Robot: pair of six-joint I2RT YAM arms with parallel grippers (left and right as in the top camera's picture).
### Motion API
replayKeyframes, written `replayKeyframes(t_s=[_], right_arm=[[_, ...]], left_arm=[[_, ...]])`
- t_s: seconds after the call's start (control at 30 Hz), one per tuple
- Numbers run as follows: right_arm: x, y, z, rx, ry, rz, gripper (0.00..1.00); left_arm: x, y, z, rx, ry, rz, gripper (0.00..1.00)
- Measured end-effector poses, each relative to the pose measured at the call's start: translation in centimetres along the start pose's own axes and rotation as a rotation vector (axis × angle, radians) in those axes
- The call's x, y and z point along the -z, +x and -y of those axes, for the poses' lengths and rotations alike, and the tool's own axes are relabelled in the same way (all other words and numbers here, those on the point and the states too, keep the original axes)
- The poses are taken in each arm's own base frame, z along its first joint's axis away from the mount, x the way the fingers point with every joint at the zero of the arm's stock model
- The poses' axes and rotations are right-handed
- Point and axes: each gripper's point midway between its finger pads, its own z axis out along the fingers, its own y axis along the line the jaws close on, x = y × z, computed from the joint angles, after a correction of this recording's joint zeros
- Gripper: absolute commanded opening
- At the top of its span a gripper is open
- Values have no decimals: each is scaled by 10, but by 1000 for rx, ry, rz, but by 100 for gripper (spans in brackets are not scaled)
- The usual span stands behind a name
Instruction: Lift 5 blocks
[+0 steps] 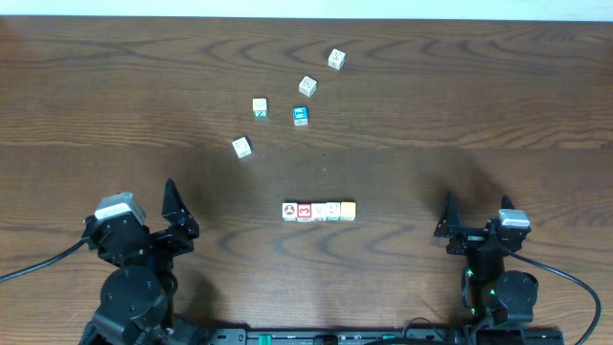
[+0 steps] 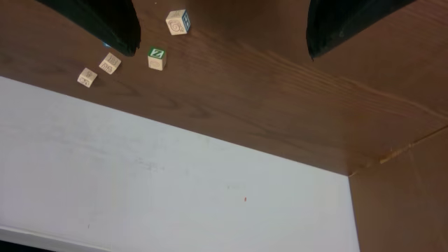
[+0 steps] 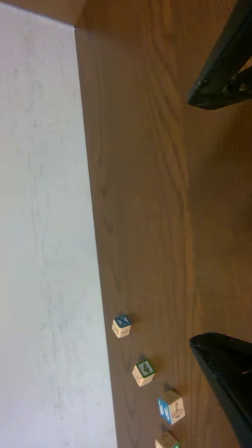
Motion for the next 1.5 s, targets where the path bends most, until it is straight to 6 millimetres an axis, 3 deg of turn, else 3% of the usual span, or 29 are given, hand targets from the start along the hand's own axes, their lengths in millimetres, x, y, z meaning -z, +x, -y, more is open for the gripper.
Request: replayKeyframes(t_s=[0.47,0.7,0.77,0.93,1.2,1.5], right_arm=[[0,0,0,0,0,0,99],[0,0,0,0,1,1,99],[0,0,0,0,2,1,99],[0,0,0,0,2,1,99],[0,0,0,0,2,1,99],[0,0,0,0,2,1,99]], left_arm=[[0,-5,4,36,22,17,76],[-8,-68,15,338,157,406,76],[-10,-63,11,349,181,463,76],[-13,-29,6,326,229,469,76],[-5,-11,-3,323,244,497,76],[-31,45,-7,298,219,384,76]])
